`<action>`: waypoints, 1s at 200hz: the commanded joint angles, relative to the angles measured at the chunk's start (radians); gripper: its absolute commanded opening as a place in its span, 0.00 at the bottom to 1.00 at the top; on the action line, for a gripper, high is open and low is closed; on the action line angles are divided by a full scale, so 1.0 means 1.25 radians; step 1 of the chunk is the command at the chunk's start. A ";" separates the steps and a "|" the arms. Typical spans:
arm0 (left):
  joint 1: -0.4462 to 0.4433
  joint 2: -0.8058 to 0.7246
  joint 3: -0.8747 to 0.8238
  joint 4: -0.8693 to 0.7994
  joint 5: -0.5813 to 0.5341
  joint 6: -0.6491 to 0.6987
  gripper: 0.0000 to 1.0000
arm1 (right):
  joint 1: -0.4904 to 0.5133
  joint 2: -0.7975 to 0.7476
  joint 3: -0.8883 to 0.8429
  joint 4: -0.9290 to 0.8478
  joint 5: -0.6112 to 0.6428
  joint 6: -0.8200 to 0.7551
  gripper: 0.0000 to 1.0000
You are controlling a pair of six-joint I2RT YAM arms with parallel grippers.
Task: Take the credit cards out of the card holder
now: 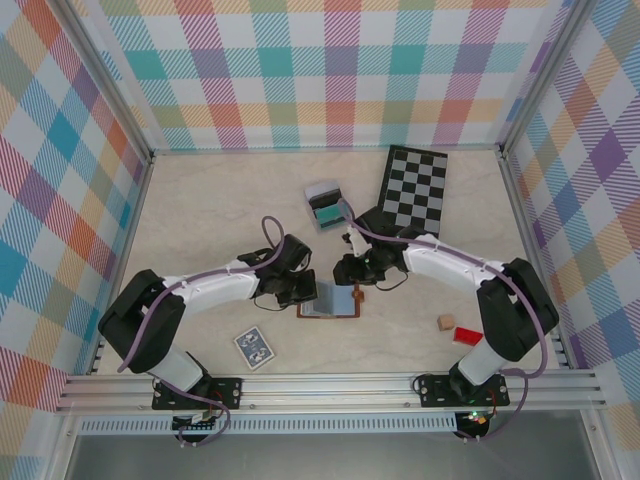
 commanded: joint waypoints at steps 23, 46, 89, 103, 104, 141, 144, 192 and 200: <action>0.024 0.019 -0.023 -0.029 0.018 0.018 0.01 | -0.003 0.029 -0.019 0.030 -0.059 0.021 0.37; 0.026 0.000 -0.010 -0.020 0.041 0.014 0.05 | -0.003 0.016 -0.018 0.025 -0.042 0.021 0.37; 0.024 -0.008 -0.038 0.155 0.146 -0.078 0.34 | -0.003 -0.024 -0.003 -0.011 0.023 0.032 0.37; 0.019 0.005 -0.043 0.201 0.169 -0.101 0.36 | -0.003 -0.042 -0.002 -0.021 0.045 0.034 0.37; 0.019 0.006 -0.043 0.203 0.170 -0.103 0.36 | -0.003 -0.044 -0.002 -0.021 0.046 0.034 0.37; -0.008 0.033 -0.018 0.248 0.203 -0.130 0.39 | -0.006 -0.094 -0.009 -0.041 0.108 0.042 0.37; -0.011 0.035 -0.014 0.248 0.204 -0.130 0.39 | -0.006 -0.097 -0.011 -0.044 0.113 0.044 0.37; -0.051 0.076 0.022 0.264 0.207 -0.139 0.41 | -0.025 -0.158 -0.035 -0.049 0.175 0.066 0.37; -0.051 0.078 0.022 0.262 0.203 -0.142 0.41 | -0.028 -0.164 -0.039 -0.046 0.175 0.066 0.37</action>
